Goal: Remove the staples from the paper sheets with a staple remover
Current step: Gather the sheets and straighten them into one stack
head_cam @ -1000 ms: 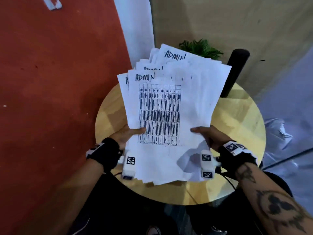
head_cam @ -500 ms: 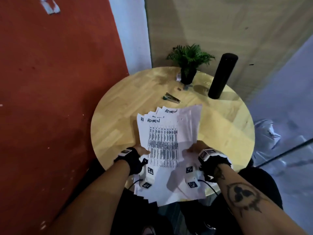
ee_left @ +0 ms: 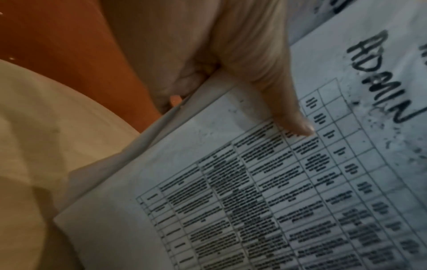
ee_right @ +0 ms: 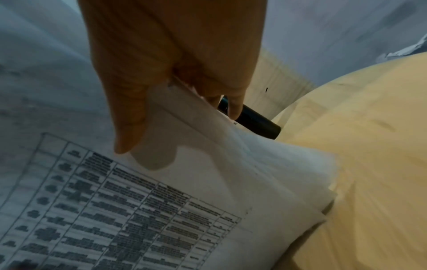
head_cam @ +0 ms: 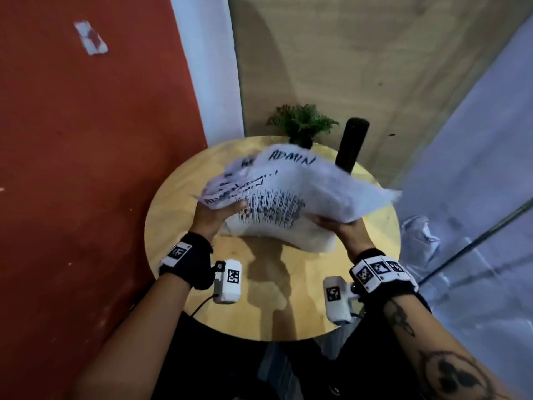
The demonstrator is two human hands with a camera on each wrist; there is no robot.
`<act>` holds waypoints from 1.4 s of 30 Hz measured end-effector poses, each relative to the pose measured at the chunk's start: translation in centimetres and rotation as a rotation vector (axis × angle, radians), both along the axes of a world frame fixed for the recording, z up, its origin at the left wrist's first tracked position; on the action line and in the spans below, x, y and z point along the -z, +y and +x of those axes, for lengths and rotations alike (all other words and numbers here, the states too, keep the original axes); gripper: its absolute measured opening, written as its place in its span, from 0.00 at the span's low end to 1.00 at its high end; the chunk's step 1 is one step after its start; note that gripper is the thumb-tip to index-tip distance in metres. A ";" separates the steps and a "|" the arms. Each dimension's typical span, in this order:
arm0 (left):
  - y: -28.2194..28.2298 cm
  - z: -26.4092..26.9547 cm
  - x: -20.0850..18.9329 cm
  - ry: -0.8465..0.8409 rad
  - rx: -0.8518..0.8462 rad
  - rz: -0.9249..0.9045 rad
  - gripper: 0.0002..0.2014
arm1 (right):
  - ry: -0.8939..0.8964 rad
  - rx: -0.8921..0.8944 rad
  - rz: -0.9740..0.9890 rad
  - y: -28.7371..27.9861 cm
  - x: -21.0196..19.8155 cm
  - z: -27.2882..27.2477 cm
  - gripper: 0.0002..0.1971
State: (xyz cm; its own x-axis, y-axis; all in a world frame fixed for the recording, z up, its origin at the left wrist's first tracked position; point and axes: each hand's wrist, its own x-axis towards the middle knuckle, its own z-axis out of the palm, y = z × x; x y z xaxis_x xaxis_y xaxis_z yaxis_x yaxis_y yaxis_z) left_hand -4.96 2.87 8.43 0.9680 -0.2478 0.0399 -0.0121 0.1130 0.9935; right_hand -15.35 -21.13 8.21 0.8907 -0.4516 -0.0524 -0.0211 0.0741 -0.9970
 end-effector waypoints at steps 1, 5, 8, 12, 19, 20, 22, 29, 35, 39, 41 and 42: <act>0.2 0.0 -0.3 0.000 0.024 -0.020 0.25 | -0.007 -0.031 -0.013 -0.3 -0.3 -0.2 0.22; 0.1 -0.9 -0.7 0.015 0.028 -0.057 0.26 | 0.015 0.041 -0.027 0.1 -0.4 -0.2 0.23; -0.2 0.1 -0.6 0.012 -0.035 -0.082 0.25 | 0.014 0.141 0.037 1.2 -1.1 0.8 0.20; 0.3 2.6 -1.9 0.021 -0.098 -0.056 0.22 | -0.093 0.082 0.103 1.0 -3.9 2.1 0.20; 2.4 2.5 0.4 0.184 0.016 -0.012 0.49 | 0.017 -0.270 0.089 -1.6 -1.9 0.7 0.31; 2.2 1.4 -0.3 0.180 0.032 -0.017 0.42 | 0.021 -0.288 0.107 -1.8 -1.7 0.5 0.33; 1.9 0.6 -1.1 0.129 0.086 -0.025 0.30 | -0.001 -0.293 0.143 -2.1 -1.8 0.6 0.37; 0.5 1.1 -2.2 0.053 0.048 -0.054 0.39 | -0.010 -0.203 0.095 -0.6 -3.5 1.1 0.26; 0.0 0.8 -4.6 -0.031 0.103 -0.136 0.38 | -0.083 -0.258 0.099 -1.3 -4.3 1.3 0.34; -0.9 1.4 -5.8 -0.090 -0.173 -0.272 0.36 | -0.086 -0.213 0.037 -1.0 -4.4 1.7 0.24; -1.7 1.2 -6.6 -0.192 -0.259 -0.283 0.24 | -0.079 -0.180 0.021 -0.8 -4.4 1.8 0.19; -2.1 1.1 -6.8 -0.227 -0.266 -0.271 0.18 | -0.077 -0.178 0.019 -0.8 -4.4 1.7 0.17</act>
